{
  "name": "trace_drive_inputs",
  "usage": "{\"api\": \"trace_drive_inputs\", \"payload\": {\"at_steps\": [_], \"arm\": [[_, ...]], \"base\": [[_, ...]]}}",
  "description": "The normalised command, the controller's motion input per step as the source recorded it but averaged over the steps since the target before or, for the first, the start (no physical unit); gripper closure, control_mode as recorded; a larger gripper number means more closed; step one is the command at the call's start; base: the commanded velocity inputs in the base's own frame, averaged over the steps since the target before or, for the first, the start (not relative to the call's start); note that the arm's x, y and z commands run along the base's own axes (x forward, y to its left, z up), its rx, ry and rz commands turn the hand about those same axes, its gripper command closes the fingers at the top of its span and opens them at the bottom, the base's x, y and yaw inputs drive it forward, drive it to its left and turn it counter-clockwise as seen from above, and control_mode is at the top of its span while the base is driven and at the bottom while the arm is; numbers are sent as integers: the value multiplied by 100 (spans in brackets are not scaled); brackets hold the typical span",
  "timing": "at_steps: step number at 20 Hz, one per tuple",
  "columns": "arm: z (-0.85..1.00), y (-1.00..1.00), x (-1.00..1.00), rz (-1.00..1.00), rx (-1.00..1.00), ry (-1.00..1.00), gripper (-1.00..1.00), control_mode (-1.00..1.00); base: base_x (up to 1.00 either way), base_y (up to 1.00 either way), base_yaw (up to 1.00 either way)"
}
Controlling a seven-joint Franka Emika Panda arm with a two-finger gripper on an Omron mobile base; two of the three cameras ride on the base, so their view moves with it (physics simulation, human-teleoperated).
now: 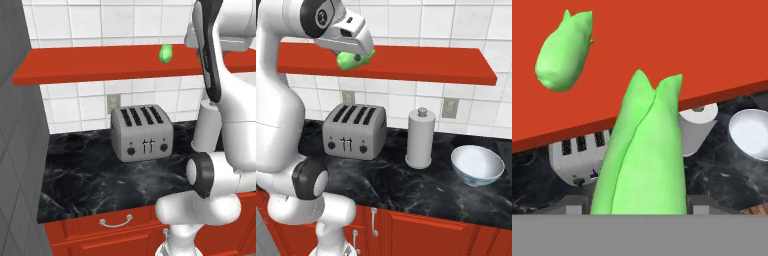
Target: Pick the corns from the cabinet and place them in one bowl. Pick the carrot from the sink and place it in the other bowl.
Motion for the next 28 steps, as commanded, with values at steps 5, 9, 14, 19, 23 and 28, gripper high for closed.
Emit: {"api": "trace_drive_inputs", "payload": {"at_steps": [5,9,14,19,23,28], "arm": [[-36,15,-94,0,0,-2,100,-100],[-60,10,-56,0,0,-1,100,-100],[-85,3,-6,0,0,-10,100,-100],[-56,3,0,0,0,-15,100,-100],[-37,1,-2,0,0,0,100,-100],[-41,0,-12,0,0,6,100,-100]], "base": [[0,0,0],[0,0,0],[0,0,0],[0,0,0],[0,0,0],[0,0,0]]}}
